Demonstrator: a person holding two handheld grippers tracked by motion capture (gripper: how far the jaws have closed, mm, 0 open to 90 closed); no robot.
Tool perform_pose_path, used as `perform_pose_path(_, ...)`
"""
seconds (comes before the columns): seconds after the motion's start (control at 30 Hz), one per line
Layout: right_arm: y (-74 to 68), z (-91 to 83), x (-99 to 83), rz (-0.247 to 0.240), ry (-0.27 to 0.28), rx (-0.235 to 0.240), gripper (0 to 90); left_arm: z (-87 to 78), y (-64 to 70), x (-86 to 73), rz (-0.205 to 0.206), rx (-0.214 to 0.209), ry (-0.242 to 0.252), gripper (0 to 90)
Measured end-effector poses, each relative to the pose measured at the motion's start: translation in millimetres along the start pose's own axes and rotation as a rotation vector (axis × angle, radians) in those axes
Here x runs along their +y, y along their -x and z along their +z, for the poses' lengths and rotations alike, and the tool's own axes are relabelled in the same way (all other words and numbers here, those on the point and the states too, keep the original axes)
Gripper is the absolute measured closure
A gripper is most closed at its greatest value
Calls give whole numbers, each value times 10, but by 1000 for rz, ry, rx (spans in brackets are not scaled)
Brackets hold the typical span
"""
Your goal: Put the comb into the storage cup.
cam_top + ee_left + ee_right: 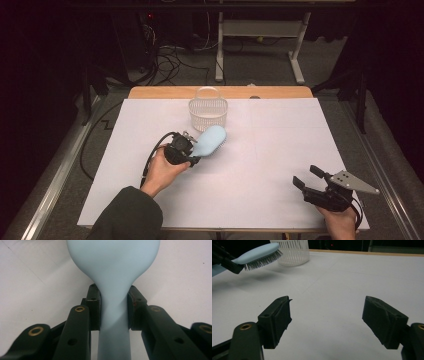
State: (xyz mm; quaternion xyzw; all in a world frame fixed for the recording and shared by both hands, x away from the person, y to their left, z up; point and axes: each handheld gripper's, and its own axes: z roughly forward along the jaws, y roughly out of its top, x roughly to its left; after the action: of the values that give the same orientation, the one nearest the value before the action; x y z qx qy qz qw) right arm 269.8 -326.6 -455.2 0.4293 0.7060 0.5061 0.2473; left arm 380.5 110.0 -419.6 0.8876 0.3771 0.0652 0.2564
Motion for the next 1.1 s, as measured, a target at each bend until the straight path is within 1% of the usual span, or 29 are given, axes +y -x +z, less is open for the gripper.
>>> perform_pose_path(0.3, -2, -1, 5, 0, 4, 1, 233, -109, 41, -55, 12, -8, 42, 694)
perform_pose_path(0.5, -10, -6, 11, -3, 9, 2, 231, -183, 62, -143, 15, -20, 73, 693)
perform_pose_path(0.53, -12, -6, 13, -3, 10, 3, 231, -190, 64, -156, 10, -20, 78, 694)
perform_pose_path(0.6, -27, -4, 22, -17, 10, 2, 230, -213, 60, -189, 7, -29, 89, 694)
perform_pose_path(0.73, -48, 0, 32, -28, 9, 3, 230, -247, 71, -242, 5, -32, 103, 694)
perform_pose_path(0.8, -57, 2, 41, -21, 16, 10, 227, -259, 82, -264, 7, -36, 108, 694)
perform_pose_path(0.93, -105, 12, 64, -31, 27, 25, 223, -271, 107, -314, 9, -43, 122, 694)
perform_pose_path(1.1, -133, 19, 78, -25, 40, 39, 211, -285, 147, -373, 14, -46, 138, 694)
